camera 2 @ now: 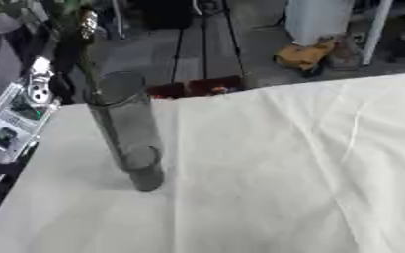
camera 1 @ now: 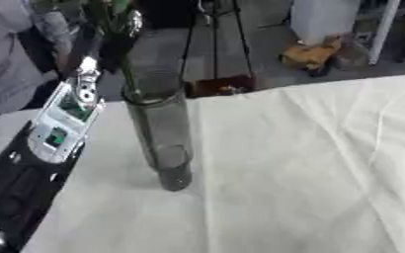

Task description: Arrange flowers into the vase.

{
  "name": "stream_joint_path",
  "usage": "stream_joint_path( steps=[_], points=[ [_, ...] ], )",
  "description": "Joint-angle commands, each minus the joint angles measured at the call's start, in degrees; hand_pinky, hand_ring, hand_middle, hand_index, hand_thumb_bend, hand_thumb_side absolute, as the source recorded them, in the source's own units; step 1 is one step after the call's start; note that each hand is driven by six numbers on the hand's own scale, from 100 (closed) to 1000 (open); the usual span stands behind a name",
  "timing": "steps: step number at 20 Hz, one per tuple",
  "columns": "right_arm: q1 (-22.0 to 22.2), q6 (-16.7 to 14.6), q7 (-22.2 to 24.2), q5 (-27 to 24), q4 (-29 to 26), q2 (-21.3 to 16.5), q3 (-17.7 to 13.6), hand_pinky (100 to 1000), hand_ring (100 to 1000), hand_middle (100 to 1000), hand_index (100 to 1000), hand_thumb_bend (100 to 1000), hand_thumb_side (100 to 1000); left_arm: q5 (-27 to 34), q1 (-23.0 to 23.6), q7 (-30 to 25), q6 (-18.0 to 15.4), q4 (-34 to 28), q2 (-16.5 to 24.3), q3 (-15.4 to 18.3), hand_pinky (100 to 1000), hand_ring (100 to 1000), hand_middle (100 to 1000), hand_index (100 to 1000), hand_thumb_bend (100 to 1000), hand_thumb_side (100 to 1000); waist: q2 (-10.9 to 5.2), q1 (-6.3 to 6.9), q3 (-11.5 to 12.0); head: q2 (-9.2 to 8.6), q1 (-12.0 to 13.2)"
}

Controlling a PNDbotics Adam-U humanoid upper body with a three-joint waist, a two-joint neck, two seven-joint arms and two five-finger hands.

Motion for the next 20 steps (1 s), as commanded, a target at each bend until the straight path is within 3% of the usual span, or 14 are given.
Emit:
stream_joint_path(
  steps=[1,6,7,12,20],
  points=[
    [-0.17,0.04,-0.23,0.39,-0.91,-1.07,-0.88,897,1000,821,899,100,1000,-1.78,-0.74,-2.08,-0.33,-0.80,2.12,0.25,338,668,751,765,100,1000,-1.13,-0.51,0.08,-0.88,-0.25],
    [-0.15,0.07,-0.27,0.42,-0.91,-1.07,-0.88,897,1000,821,899,100,1000,-2.68,-0.63,-3.08,-0.36,-1.00,2.19,0.44,338,668,751,765,100,1000,-1.12,-0.51,0.10,-0.88,-0.27],
    [-0.17,0.08,-0.29,0.42,-0.91,-1.06,-0.90,897,1000,821,899,100,1000,-2.78,-0.45,-3.25,-0.45,-1.11,2.35,0.25,344,671,753,808,100,1000,-1.11,-0.50,0.13,-0.91,-0.25],
    [-0.28,0.13,-0.51,0.36,-0.91,-1.01,-0.93,897,1000,821,899,100,1000,-2.86,0.38,-3.96,-0.46,-2.12,2.80,-0.17,343,664,743,853,100,1000,-1.11,-0.51,0.25,-1.12,-0.31],
    [-0.33,0.23,-0.73,0.34,-0.91,-0.88,-0.93,897,1000,821,899,100,1000,0.69,1.02,-1.20,-0.19,-3.52,2.21,0.59,328,649,757,889,100,1000,-1.14,-0.62,0.30,-1.67,-0.45]
  ],
)
